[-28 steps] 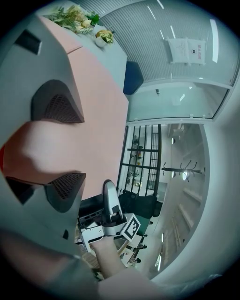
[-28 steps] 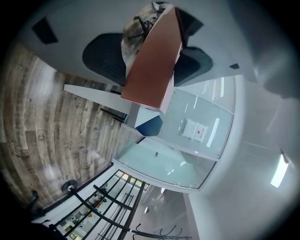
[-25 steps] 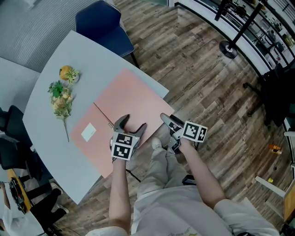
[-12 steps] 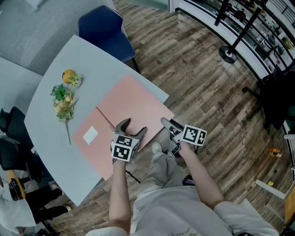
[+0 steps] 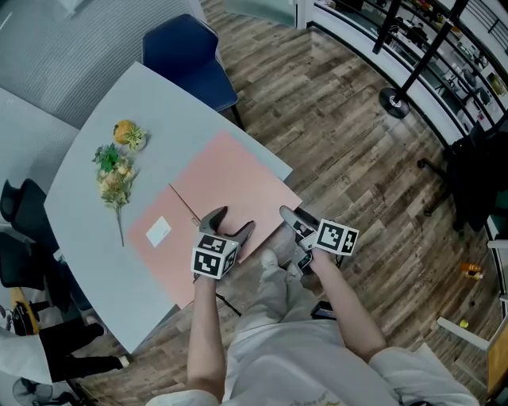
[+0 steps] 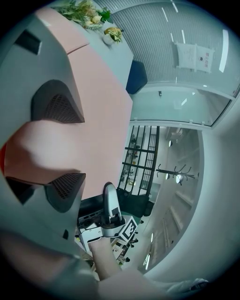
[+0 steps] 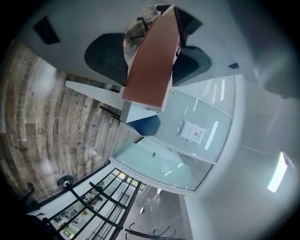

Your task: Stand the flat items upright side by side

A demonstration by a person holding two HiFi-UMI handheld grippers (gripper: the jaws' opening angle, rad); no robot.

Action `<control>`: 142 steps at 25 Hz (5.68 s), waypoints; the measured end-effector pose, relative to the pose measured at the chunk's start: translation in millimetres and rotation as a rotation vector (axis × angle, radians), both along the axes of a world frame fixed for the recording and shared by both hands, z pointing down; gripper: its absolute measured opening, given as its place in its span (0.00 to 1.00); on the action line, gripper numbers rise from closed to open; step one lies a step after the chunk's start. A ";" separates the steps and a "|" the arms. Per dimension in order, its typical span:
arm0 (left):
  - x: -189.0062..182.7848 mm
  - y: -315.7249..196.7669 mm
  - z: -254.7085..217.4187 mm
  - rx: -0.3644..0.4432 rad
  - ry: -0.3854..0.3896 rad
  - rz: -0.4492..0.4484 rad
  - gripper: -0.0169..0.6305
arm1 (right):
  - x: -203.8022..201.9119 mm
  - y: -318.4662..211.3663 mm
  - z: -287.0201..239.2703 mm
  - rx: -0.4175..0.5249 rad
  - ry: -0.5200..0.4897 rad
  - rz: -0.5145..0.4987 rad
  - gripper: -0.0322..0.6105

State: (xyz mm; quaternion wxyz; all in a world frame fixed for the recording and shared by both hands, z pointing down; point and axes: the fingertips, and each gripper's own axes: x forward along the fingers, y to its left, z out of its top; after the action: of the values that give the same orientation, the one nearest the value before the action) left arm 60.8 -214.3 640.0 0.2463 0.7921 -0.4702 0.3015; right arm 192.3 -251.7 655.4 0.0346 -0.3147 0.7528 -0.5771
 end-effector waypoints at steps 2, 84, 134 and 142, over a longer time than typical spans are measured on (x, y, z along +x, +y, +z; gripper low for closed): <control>-0.6 0.9 -1.8 0.005 0.008 -0.003 0.52 | -0.3 0.3 -4.7 0.017 0.014 -0.007 0.53; -12.3 23.3 -33.0 0.017 0.370 -0.221 0.52 | -44.7 52.9 -163.5 0.771 0.482 -0.289 0.48; -70.6 18.6 -108.9 0.159 0.481 -0.241 0.52 | -71.4 40.3 -245.5 0.861 0.559 -0.497 0.51; -90.8 12.0 -129.3 0.171 0.646 -0.240 0.52 | -123.2 20.9 -260.2 0.849 0.623 -0.526 0.51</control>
State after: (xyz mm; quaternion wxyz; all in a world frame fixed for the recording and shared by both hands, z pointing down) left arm -30.0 -202.2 510.7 0.3487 0.8033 -0.4814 -0.0361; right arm 69.1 -230.9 395.2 -0.2097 -0.2305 0.9455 -0.0947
